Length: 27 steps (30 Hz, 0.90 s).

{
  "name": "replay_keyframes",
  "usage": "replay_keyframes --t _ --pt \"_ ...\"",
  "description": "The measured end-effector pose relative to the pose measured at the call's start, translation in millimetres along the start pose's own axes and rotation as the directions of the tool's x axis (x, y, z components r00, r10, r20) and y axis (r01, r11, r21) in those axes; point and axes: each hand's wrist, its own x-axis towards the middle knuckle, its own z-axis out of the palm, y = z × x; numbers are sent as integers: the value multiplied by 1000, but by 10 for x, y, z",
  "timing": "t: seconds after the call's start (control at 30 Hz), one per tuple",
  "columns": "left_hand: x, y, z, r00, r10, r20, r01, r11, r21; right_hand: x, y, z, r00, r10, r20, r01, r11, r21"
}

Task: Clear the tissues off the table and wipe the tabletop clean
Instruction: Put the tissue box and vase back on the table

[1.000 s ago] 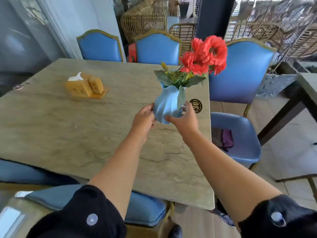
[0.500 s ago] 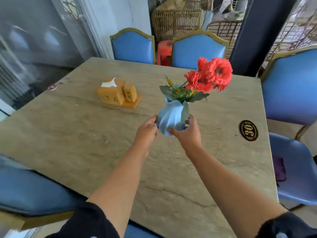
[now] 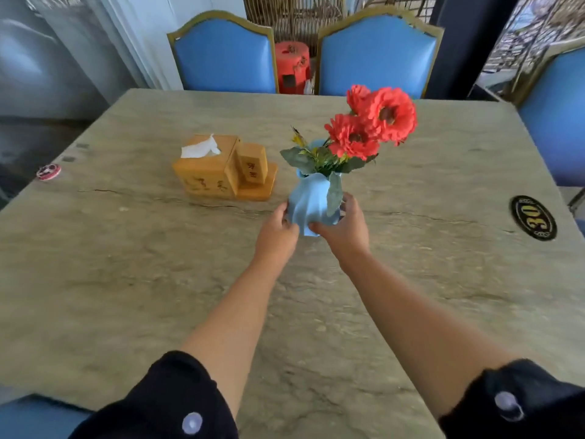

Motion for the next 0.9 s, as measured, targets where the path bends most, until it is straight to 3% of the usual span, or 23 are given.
replay_keyframes --t 0.23,0.37,0.43,0.5,0.6,0.9 --pt "182 -170 -171 997 83 6 -83 993 89 -6 30 259 999 2 -53 -3 1000 -22" --pt "211 -304 -222 980 199 8 -197 962 190 -2 90 275 999 -35 -20 34 998 -53" --pt "269 -481 -236 956 294 8 -274 880 388 -14 134 271 999 -40 -10 39 997 -69" --pt "312 -685 -217 953 296 56 -265 735 624 -21 172 268 999 -46 -10 45 996 -76" --pt "295 -863 -167 944 317 90 -270 590 761 1 182 313 999 -42 -31 40 997 -59" --pt "283 -894 -109 925 379 39 -262 557 788 342 13 579 996 -35 -87 29 997 -69"
